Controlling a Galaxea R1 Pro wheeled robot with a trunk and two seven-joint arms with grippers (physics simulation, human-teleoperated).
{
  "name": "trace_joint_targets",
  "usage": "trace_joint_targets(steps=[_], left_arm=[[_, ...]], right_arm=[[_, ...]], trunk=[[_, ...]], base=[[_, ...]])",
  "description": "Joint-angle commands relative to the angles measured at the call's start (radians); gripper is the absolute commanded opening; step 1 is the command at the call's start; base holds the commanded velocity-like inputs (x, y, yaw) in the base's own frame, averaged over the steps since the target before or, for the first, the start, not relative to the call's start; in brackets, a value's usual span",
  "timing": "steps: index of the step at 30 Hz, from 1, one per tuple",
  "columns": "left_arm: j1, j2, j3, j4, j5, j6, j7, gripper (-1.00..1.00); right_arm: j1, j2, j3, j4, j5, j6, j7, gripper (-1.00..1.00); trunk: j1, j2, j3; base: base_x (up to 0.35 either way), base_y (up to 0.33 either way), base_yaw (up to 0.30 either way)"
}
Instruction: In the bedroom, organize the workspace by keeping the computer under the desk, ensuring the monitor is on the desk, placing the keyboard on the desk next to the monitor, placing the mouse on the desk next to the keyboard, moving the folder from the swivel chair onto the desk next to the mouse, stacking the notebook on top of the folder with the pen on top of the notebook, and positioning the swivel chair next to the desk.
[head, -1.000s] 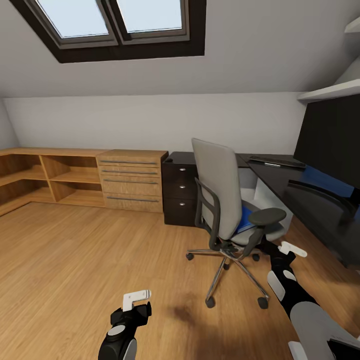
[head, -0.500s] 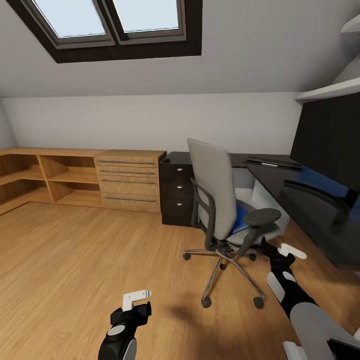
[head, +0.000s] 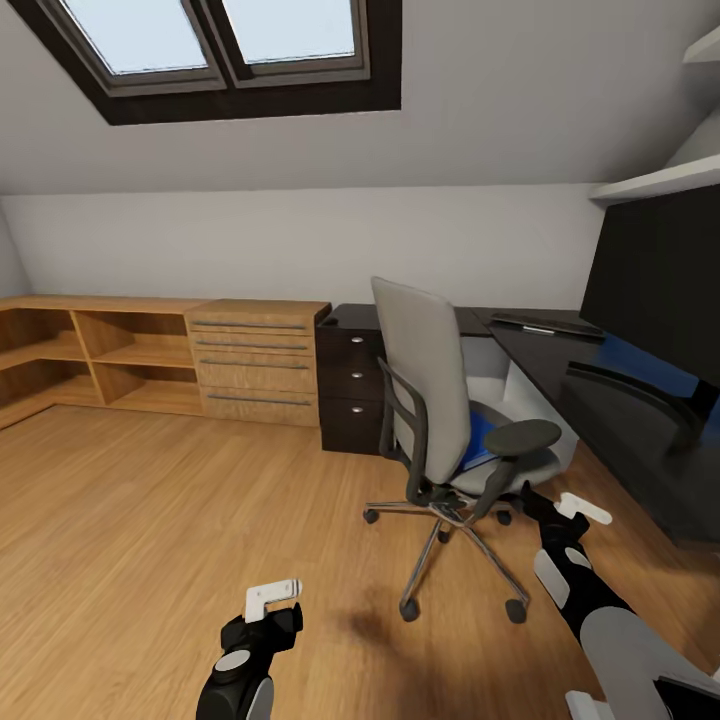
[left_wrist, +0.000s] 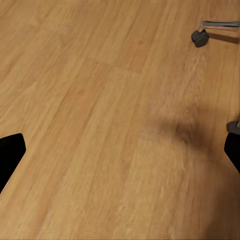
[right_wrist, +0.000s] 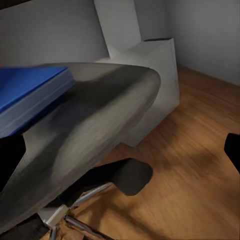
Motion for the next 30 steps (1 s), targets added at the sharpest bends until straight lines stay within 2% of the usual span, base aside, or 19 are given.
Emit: trace_joint_targets(steps=[1, 7, 30], left_arm=[[-0.001, 0.000, -0.002, -0.001, 0.010, 0.002, 0.010, 1.00], [-0.001, 0.000, -0.002, -0.001, 0.011, 0.002, 0.010, 1.00], [-0.001, 0.000, -0.001, -0.001, 0.011, 0.002, 0.009, 1.00]], right_arm=[[-0.001, 0.000, 0.001, 0.001, -0.008, -0.004, 0.001, 1.00], [-0.001, 0.000, 0.001, 0.001, -0.008, -0.004, 0.001, 1.00], [-0.001, 0.000, 0.011, -0.001, 0.001, -0.012, 0.017, 1.00]], trunk=[[0.000, 0.000, -0.001], [0.000, 0.000, -0.001], [0.000, 0.000, -0.001]], base=[[0.238, -0.001, 0.000], [0.156, 0.000, 0.000], [0.041, 0.000, 0.000]])
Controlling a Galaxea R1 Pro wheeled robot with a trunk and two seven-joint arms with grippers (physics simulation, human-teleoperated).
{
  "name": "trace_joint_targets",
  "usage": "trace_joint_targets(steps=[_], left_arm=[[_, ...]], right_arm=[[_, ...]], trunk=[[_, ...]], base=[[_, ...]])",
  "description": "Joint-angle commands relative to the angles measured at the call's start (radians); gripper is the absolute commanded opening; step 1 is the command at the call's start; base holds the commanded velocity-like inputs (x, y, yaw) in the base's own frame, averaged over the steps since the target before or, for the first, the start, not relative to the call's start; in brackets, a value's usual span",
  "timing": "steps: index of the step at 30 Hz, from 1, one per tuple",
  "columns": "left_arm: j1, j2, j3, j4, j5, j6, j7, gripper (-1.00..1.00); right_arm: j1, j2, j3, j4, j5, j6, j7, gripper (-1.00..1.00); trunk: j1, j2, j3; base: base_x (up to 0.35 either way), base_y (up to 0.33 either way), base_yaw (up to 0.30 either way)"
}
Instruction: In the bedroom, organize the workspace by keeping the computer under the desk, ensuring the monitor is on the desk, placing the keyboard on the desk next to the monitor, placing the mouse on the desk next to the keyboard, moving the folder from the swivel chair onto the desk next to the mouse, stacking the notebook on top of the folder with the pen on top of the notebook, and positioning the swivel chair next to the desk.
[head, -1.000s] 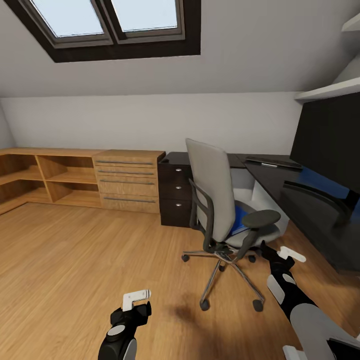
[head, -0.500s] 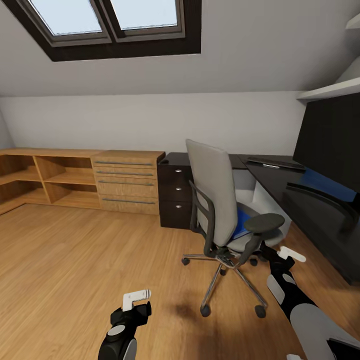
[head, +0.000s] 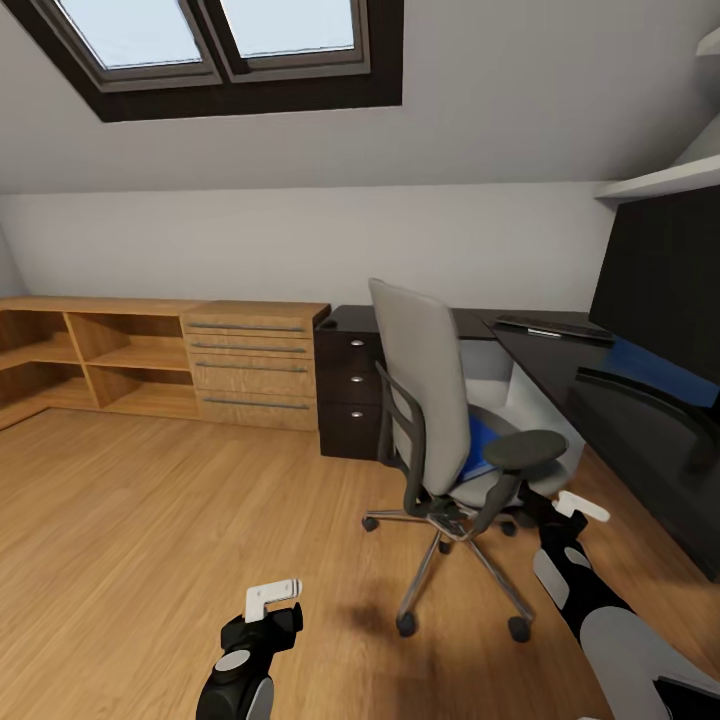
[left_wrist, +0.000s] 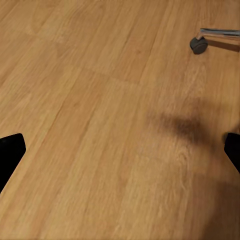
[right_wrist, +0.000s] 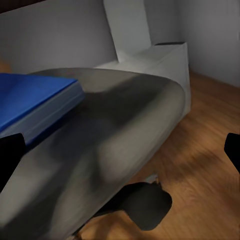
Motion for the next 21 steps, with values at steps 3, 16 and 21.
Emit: trace_joint_targets(steps=[3, 16, 21], left_arm=[[-0.001, 0.000, -0.001, -0.001, 0.011, 0.003, 0.009, 1.00], [-0.001, 0.000, -0.001, -0.001, 0.011, 0.004, 0.009, 1.00], [-0.001, 0.000, -0.001, -0.001, 0.011, 0.004, 0.009, 1.00]], right_arm=[[-0.001, 0.000, 0.003, 0.002, 0.007, -0.003, 0.060, 1.00], [-0.001, 0.007, 0.023, 0.005, 0.111, -0.002, 0.128, 1.00], [-0.001, 0.011, 0.090, 0.009, 0.112, -0.002, 0.136, 1.00]], trunk=[[0.000, 0.000, -0.001], [0.000, 0.000, -0.001], [0.000, 0.000, -0.001]], base=[[0.000, 0.000, 0.000], [-0.090, 0.083, 0.000], [-0.009, 0.008, 0.000]])
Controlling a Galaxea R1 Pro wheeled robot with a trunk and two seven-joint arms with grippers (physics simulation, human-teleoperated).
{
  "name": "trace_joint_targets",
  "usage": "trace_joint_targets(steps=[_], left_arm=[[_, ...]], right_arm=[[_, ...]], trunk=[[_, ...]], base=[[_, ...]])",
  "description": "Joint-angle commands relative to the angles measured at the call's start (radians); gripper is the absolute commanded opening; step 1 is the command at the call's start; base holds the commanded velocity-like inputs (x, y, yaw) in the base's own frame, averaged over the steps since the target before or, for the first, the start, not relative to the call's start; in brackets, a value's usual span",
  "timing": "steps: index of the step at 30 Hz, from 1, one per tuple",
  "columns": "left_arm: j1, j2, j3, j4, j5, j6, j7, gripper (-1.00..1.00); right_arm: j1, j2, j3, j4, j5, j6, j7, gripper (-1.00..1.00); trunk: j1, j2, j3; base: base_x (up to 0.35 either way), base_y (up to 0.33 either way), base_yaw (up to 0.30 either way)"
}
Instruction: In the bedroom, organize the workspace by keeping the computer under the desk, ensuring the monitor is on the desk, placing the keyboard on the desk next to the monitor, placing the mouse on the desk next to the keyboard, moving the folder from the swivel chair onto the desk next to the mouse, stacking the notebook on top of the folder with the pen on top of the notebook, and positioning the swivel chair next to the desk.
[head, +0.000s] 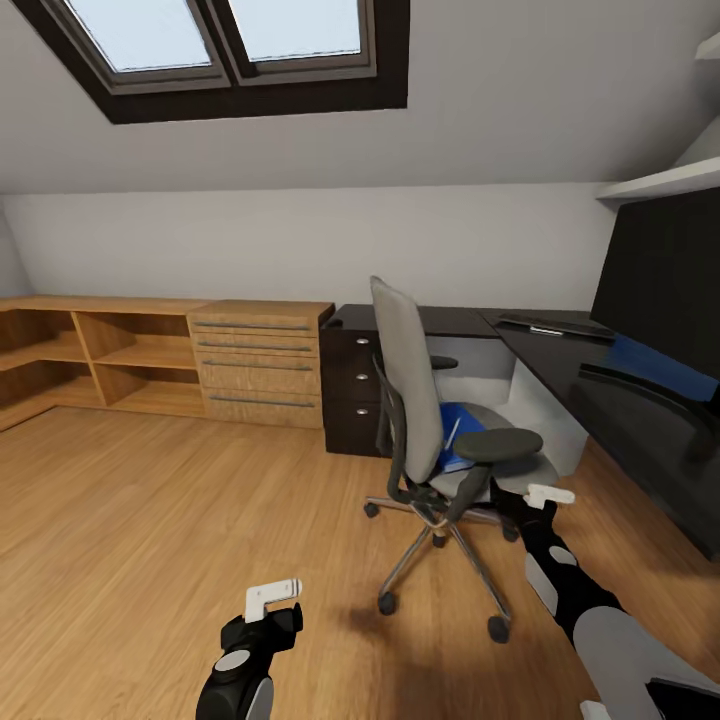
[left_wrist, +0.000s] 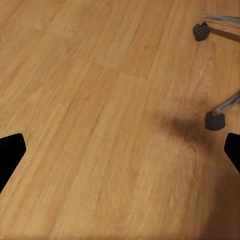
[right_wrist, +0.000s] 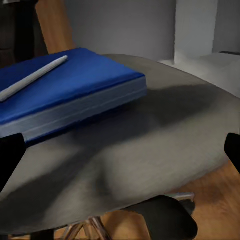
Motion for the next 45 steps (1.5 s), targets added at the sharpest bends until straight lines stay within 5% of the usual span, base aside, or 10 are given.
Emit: trace_joint_targets(steps=[1, 5, 9, 14, 45], left_arm=[[-0.001, 0.000, -0.002, -0.001, 0.011, 0.002, 0.010, 1.00], [-0.001, 0.000, -0.002, -0.001, 0.011, 0.002, 0.010, 1.00], [-0.001, 0.000, -0.003, -0.001, 0.011, 0.002, 0.010, 1.00], [-0.001, 0.000, -0.003, -0.001, 0.011, 0.002, 0.010, 1.00], [-0.001, 0.000, -0.003, -0.002, 0.011, 0.002, 0.010, 1.00]], right_arm=[[-0.001, 0.000, 0.007, 0.002, -0.009, -0.004, 0.004, 1.00], [-0.001, 0.011, 0.022, 0.009, -0.008, -0.004, 0.004, 1.00], [-0.001, 0.072, 0.026, 0.012, -0.005, -0.005, -0.006, 1.00], [-0.001, 0.097, 0.027, 0.014, -0.004, -0.005, -0.037, 1.00], [-0.001, 0.099, 0.025, 0.013, -0.004, -0.008, -0.061, 1.00]], trunk=[[0.000, 0.000, -0.001], [0.000, 0.000, -0.001], [0.000, 0.000, -0.001], [0.000, 0.000, 0.000], [0.000, 0.000, 0.022]], base=[[-0.002, 0.001, 0.000], [0.000, 0.000, 0.000], [0.000, 0.000, 0.000], [0.000, 0.000, 0.048], [-0.063, 0.071, 0.204]])
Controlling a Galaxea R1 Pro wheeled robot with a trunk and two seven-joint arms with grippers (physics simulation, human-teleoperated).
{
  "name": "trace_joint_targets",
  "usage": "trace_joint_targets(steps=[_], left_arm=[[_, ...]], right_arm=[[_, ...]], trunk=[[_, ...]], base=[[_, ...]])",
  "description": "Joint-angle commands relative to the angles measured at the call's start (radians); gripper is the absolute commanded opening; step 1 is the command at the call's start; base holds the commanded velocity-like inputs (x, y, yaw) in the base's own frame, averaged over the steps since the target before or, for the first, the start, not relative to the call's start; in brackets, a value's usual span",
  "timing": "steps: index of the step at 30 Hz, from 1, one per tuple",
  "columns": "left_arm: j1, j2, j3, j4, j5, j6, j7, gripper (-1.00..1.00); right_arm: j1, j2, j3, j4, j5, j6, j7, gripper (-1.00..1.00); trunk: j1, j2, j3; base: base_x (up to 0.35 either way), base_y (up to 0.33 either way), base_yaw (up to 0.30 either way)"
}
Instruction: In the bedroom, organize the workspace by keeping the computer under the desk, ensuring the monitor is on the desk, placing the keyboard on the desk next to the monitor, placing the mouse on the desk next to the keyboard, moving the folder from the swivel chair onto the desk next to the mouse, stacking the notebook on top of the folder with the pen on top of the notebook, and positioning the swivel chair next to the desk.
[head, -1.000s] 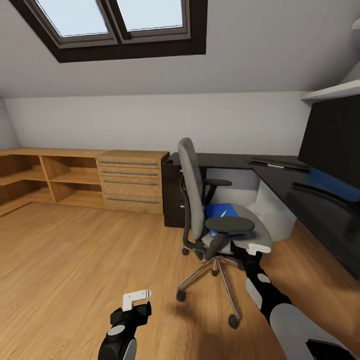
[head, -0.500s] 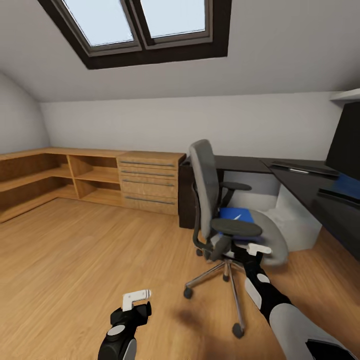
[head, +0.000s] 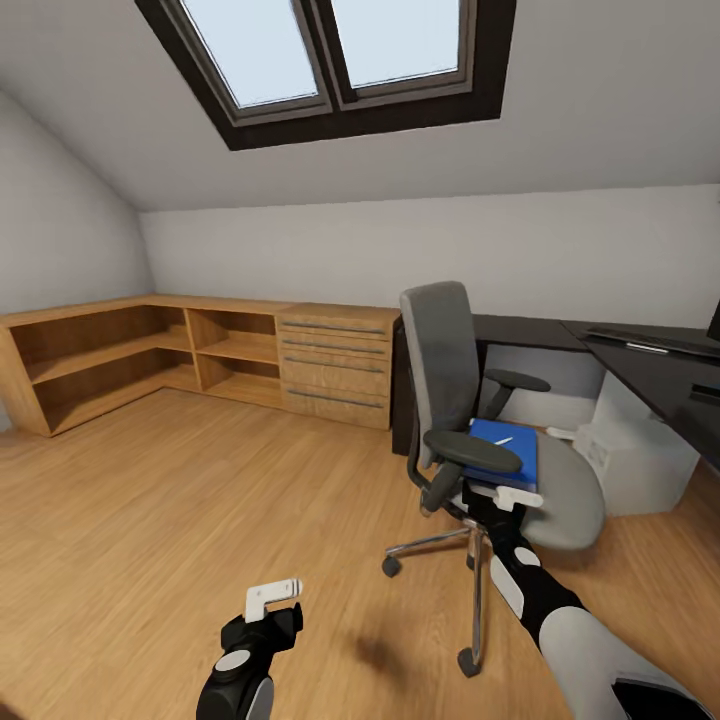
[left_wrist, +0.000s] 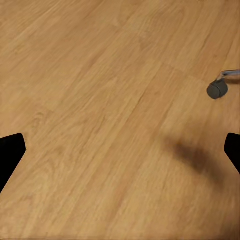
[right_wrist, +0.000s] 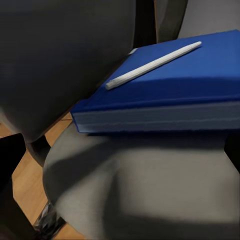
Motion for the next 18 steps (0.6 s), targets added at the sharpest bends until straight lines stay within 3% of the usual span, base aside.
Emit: trace_joint_targets(steps=[1, 9, 18], left_arm=[[-0.001, 0.000, -0.002, -0.001, 0.010, 0.002, 0.010, 1.00], [-0.001, 0.000, -0.002, -0.002, 0.010, 0.002, 0.010, 1.00], [-0.001, 0.001, 0.000, -0.005, 0.011, 0.001, 0.010, 1.00]], right_arm=[[-0.001, 0.000, 0.002, 0.001, -0.009, -0.004, 0.001, 1.00], [-0.001, -0.002, 0.001, 0.000, -0.010, -0.005, 0.001, 1.00], [-0.001, -0.008, 0.000, -0.001, -0.016, -0.006, 0.001, 1.00]], trunk=[[0.000, 0.000, -0.001], [0.000, 0.000, -0.001], [0.000, 0.000, -0.001]], base=[[-0.006, 0.008, 0.018], [-0.002, 0.003, -0.023], [0.000, 0.000, -0.230]])
